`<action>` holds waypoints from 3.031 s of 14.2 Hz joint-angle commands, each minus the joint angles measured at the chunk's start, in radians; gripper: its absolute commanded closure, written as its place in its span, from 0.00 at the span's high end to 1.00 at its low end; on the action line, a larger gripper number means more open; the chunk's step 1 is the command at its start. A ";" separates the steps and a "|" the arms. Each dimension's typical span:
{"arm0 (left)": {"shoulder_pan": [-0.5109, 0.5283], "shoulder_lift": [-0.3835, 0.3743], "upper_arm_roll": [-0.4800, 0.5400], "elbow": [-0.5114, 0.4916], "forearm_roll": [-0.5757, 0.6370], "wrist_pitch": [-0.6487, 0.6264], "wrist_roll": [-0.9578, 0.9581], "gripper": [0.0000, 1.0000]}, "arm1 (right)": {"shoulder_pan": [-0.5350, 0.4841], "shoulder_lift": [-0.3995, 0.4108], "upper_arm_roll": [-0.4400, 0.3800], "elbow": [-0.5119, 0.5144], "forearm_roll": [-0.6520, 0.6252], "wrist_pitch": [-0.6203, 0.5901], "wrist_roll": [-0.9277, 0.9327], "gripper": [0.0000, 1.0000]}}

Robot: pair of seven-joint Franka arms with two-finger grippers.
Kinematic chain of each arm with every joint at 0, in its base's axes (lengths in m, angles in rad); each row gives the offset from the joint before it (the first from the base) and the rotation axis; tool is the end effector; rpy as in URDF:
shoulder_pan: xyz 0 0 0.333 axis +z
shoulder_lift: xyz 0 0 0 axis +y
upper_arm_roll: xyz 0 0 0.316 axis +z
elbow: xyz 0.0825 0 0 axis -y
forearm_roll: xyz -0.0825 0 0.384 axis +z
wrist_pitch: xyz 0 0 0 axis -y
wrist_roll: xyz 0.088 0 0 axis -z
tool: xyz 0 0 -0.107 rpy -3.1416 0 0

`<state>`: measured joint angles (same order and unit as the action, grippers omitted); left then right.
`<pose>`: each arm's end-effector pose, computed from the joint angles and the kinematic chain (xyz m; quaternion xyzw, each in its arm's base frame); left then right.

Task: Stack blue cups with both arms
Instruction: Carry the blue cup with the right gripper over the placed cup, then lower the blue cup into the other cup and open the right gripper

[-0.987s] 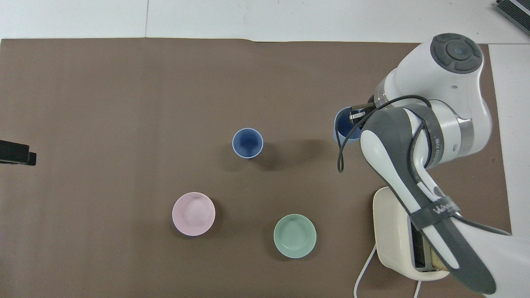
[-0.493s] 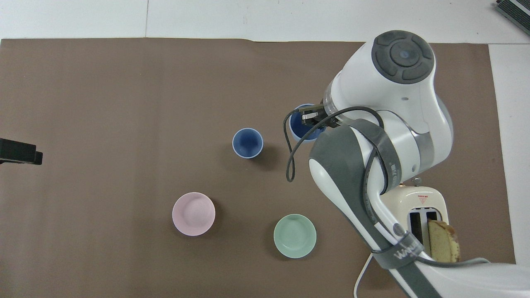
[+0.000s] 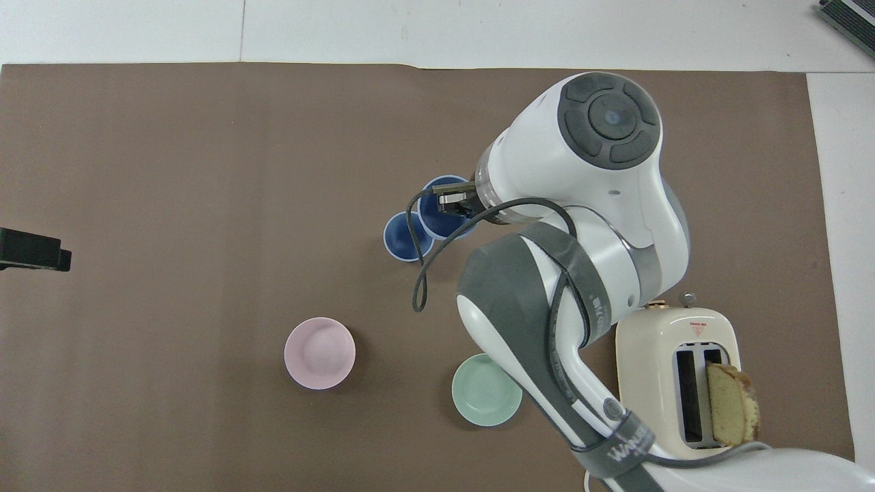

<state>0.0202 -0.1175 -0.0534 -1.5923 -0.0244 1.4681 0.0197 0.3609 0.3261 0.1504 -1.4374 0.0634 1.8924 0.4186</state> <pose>0.5061 -0.0215 0.6678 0.9996 -0.0275 -0.0035 0.0090 0.5911 0.3206 0.5210 -0.9958 -0.0327 -0.0347 0.0782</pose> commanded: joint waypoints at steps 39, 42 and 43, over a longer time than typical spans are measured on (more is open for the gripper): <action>0.014 -0.010 0.003 -0.015 -0.009 0.005 0.003 1.00 | 0.061 0.160 0.001 -0.021 -0.037 0.155 0.017 0.23; 0.014 -0.010 0.003 -0.015 -0.009 0.005 0.003 1.00 | 0.063 0.160 0.000 -0.020 -0.039 0.158 0.019 0.92; 0.014 -0.010 0.003 -0.015 -0.009 0.005 0.003 1.00 | 0.063 0.160 0.000 -0.020 -0.039 0.160 0.019 1.00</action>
<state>0.0212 -0.1175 -0.0459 -1.5925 -0.0244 1.4676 0.0196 0.4260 0.4881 0.1463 -1.4483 0.0450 2.0251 0.4210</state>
